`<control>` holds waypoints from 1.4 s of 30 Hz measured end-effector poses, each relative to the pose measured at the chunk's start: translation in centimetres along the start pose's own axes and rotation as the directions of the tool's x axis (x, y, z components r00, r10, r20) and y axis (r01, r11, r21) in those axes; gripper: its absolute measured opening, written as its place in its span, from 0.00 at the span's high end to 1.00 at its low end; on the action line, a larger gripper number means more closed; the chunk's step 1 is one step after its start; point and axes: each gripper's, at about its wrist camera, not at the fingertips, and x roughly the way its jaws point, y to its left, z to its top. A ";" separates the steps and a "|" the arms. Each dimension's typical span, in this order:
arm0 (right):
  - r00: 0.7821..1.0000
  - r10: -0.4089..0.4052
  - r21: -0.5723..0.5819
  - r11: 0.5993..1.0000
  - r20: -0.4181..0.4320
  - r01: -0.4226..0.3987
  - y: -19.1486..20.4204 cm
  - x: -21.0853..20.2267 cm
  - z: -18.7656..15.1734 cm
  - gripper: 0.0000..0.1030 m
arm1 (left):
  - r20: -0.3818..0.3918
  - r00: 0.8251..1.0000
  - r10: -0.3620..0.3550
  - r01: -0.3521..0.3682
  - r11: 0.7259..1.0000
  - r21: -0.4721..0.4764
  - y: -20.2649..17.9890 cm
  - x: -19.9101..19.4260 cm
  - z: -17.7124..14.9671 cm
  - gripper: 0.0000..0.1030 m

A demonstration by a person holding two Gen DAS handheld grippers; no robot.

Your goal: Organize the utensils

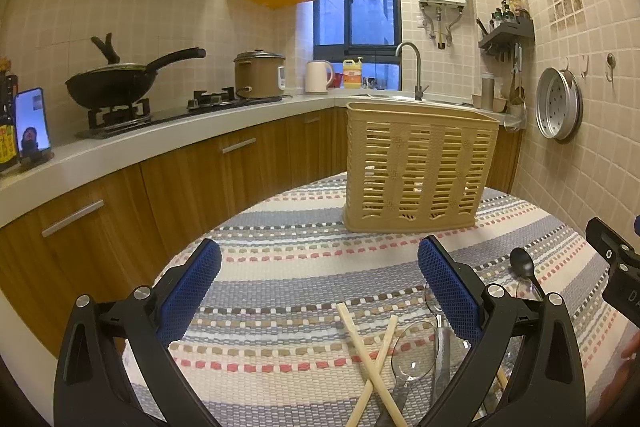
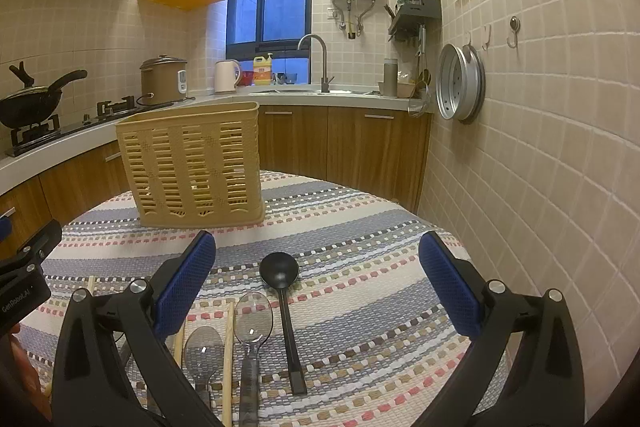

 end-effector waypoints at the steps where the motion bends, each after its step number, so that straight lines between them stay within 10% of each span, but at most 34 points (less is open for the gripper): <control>1: 1.000 0.001 0.001 1.000 -0.001 -0.001 0.0 0.0 0.0 0.06 | -0.001 1.000 0.000 0.000 1.000 0.000 0.0 0.0 0.0 0.07; 42: 1.000 0.013 0.010 1.000 -0.008 -0.013 -0.1 0.2 0.0 0.06 | -0.003 1.000 -0.002 0.002 1.000 -0.001 0.0 0.1 0.1 0.07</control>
